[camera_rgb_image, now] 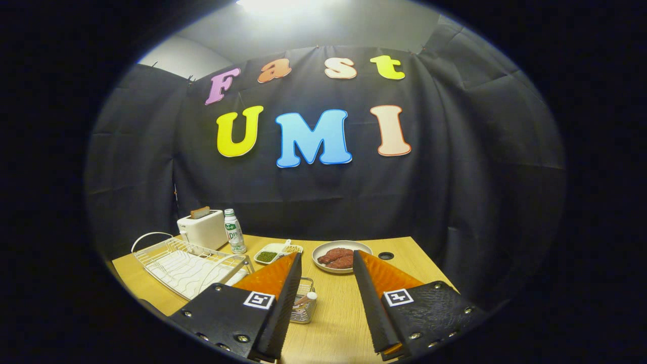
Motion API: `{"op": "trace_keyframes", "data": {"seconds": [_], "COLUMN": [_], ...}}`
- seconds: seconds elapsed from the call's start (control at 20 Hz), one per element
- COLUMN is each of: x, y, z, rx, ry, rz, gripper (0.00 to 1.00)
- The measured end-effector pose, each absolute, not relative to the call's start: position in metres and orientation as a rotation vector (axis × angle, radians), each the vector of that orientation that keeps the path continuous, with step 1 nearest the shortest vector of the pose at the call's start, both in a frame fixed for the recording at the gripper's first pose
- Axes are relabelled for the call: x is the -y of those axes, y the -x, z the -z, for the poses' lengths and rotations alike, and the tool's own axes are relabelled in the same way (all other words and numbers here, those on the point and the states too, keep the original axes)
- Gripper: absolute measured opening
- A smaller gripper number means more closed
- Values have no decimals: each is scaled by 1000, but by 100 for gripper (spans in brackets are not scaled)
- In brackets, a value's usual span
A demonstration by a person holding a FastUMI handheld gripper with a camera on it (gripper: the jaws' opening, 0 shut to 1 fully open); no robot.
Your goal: Take the plate from the dish rack, then take the spoon from the basket and place it into the plate.
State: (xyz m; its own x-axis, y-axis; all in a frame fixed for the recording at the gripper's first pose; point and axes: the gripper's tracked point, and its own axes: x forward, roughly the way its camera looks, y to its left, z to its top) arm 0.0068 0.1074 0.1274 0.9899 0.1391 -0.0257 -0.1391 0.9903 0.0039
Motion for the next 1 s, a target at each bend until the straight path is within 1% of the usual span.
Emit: {"op": "trace_keyframes", "data": {"seconds": [0.35,0.45,0.55,0.65,0.7,0.75,0.8,0.85,0.9,0.95,1.0], "x": [-126,-131,-137,-141,-145,-144,-149,-152,-147,-149,-151], "y": [-51,-61,-71,-70,-69,-70,-70,-67,-64,-64,-60], "z": [-91,-81,-65,-59,-59,-60,-65,-64,-68,-74,-78], "rx": [-45,-58,-99,-133,-135,-125,-122,-129,-118,-115,-122], "ry": [-21,-20,-26,-55,-70,-84,-95,-80,-48,-20,-7], "rz": [-173,-186,-201,-216,-235,-237,-244,-252,-230,-232,-233], "gripper": [64,61,61,38,34,34,17,16,16,10,10]}}
